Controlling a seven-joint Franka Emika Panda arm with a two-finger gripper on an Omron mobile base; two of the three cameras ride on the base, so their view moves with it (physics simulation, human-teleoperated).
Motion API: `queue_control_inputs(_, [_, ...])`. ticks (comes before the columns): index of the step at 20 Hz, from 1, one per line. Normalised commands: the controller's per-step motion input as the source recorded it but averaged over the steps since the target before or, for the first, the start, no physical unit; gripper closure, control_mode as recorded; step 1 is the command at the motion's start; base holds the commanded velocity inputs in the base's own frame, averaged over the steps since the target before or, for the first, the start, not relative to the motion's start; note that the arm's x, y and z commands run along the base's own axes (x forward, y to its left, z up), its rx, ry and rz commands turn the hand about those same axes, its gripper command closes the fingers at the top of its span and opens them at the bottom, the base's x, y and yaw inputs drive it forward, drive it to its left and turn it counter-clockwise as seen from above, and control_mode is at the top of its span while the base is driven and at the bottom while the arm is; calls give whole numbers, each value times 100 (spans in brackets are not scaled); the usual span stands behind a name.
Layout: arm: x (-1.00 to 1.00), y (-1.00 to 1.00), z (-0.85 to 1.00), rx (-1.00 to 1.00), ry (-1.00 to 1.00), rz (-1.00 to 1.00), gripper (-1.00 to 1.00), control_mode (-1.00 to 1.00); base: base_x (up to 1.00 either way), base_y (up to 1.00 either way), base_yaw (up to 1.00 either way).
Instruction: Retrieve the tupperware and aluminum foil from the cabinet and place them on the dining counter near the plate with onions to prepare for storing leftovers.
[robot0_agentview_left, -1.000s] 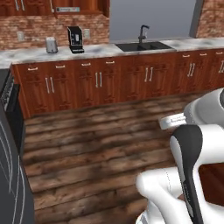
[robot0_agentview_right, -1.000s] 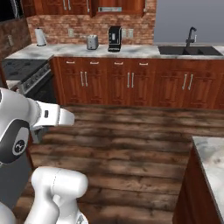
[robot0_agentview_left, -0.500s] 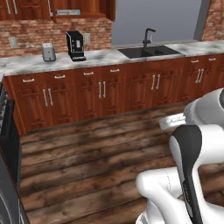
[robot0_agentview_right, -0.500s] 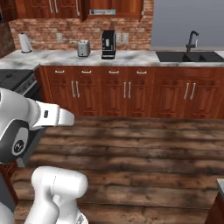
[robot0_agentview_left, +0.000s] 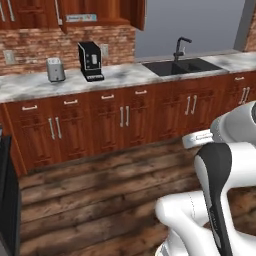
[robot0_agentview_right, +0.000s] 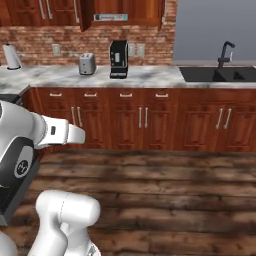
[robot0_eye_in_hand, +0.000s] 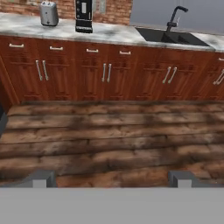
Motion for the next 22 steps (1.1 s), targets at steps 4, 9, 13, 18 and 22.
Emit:
queue_control_inputs(4, [0, 0, 0, 0, 0, 0, -100, 100, 100, 17, 0])
queue_control_inputs(9, [0, 0, 0, 0, 0, 0, -100, 100, 100, 11, 0])
queue_control_inputs(13, [0, 0, 0, 0, 0, 0, -100, 100, 100, 1, 0])
queue_control_inputs(18, [0, 0, 0, 0, 0, 0, -100, 100, 100, 1, 0])
queue_control_inputs(22, [0, 0, 0, 0, 0, 0, -100, 100, 100, 0, 0])
